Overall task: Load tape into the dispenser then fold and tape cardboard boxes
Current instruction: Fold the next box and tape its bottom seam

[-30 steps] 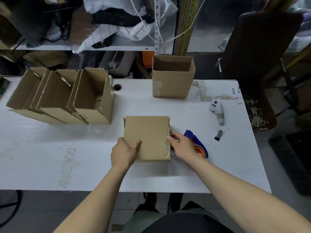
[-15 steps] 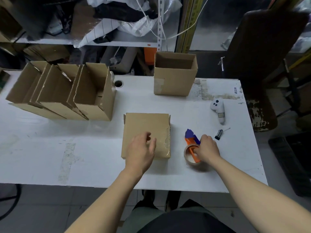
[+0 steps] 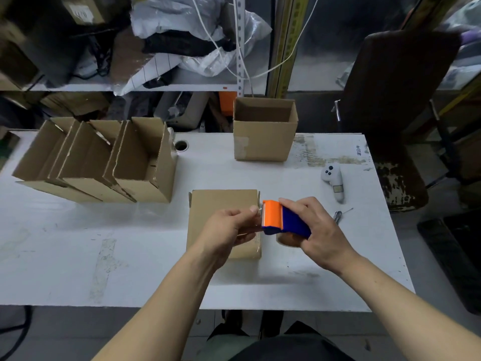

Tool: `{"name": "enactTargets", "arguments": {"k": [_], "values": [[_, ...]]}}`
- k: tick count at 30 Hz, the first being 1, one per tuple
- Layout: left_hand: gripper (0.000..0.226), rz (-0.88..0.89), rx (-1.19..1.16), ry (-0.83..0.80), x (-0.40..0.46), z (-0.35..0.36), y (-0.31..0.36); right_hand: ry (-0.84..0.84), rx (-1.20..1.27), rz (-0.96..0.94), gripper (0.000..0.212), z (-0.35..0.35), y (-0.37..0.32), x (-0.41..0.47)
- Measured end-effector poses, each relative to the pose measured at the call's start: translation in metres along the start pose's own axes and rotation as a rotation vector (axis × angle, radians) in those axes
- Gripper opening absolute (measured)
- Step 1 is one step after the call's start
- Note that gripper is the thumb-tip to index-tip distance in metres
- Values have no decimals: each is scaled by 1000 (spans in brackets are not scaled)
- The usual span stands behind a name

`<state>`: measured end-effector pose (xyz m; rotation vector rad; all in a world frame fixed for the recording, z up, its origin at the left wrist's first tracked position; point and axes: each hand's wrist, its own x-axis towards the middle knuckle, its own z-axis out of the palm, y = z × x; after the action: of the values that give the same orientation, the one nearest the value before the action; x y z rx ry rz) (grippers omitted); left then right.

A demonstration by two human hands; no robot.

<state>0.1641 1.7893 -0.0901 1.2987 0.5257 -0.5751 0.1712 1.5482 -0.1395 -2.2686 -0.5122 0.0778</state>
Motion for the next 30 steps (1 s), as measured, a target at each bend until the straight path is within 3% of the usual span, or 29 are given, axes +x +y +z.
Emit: {"name": "enactTargets", "arguments": {"k": [5, 10, 16, 21, 23, 25, 27, 30], "values": [[20, 138, 212, 120, 0, 5, -2, 61, -187, -171, 69, 1, 4, 2], [20, 279, 522, 296, 0, 12, -5, 126, -304, -240, 75, 3, 6, 7], [17, 355, 500, 391, 11, -17, 14, 138, -475, -229, 94, -18, 39, 1], [18, 486, 832, 382, 17, -6, 18, 206, -673, -287, 77, -9, 34, 3], [18, 661, 1096, 347, 13, 22, 13, 98, -832, -166, 79, 5, 22, 10], [22, 760, 1216, 305, 17, 38, 8, -172, -918, 121, 69, 16, 21, 14], [15, 777, 1185, 314, 23, 38, 11, -340, -777, 375, 54, 16, 38, 13], [20, 494, 977, 317, 28, 21, 17, -346, -340, 541, 48, 22, 64, 10]]}}
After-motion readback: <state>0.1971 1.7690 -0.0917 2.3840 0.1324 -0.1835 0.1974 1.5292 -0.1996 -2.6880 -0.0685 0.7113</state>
